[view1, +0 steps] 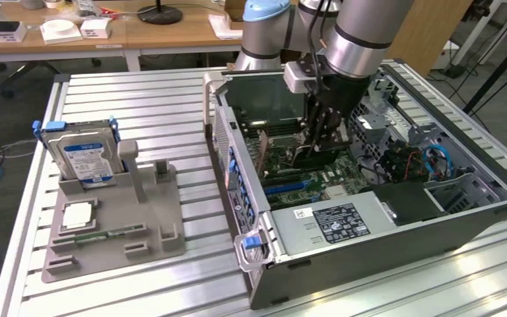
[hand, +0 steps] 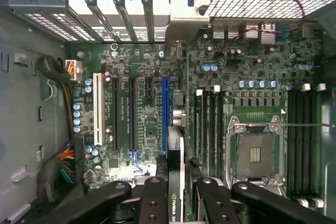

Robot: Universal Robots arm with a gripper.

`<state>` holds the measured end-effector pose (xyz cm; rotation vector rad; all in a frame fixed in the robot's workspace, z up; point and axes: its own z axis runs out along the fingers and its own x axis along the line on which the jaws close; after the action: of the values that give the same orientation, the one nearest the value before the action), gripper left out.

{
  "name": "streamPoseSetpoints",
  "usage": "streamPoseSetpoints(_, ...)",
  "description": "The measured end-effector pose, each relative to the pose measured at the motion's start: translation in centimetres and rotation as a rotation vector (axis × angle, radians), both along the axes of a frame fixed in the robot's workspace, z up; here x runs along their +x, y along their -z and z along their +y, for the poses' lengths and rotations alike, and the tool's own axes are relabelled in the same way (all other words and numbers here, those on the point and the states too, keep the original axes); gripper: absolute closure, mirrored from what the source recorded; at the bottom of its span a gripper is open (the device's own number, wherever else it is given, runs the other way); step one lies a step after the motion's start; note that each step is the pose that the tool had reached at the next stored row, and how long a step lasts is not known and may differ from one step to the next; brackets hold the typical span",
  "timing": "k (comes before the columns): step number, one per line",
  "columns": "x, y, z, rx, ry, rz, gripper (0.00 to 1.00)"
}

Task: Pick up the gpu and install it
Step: 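Insert the gpu into the slot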

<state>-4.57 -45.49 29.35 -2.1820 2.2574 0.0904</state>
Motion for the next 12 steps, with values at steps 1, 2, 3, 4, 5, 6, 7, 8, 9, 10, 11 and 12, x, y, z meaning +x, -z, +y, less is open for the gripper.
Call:
streamPoseSetpoints(1, -0.02, 0.1, -0.06, 0.0, 0.0, 0.0001, 0.74)
streamPoseSetpoints(2, -0.03, 0.21, -0.14, -0.0001, 0.0, 0.0, 0.74)
streamPoseSetpoints(3, -0.07, 0.34, -0.18, 0.0001, 0.0, -0.0007, 0.74)
streamPoseSetpoints(4, -0.16, 0.43, -0.2, 0.0, 0.0, -0.0027, 0.74)
streamPoseSetpoints(5, -0.27, 0.48, -0.2, -0.0006, 0.0, -0.0055, 0.74)
streamPoseSetpoints(6, -0.41, 0.54, -0.2, -0.0019, 0.0, -0.0093, 0.74)
streamPoseSetpoints(7, -0.54, 0.58, -0.2, -0.0041, 0.0, -0.0136, 0.74)
streamPoseSetpoints(8, -0.62, 0.59, -0.2, -0.0102, 0.0, -0.0172, 0.74)
streamPoseSetpoints(9, -0.63, 0.6, -0.2, -0.0235, 0.0, -0.0186, 0.74)
streamPoseSetpoints(10, -0.63, 0.6, -0.21, -0.0297, 0.0, -0.0197, 0.74)
streamPoseSetpoints(11, -0.63, 0.61, -0.21, -0.0296, 0.0, -0.0197, 0.74)
streamPoseSetpoints(12, -0.63, 0.62, -0.21, -0.0297, 0.0, -0.0197, 0.74)
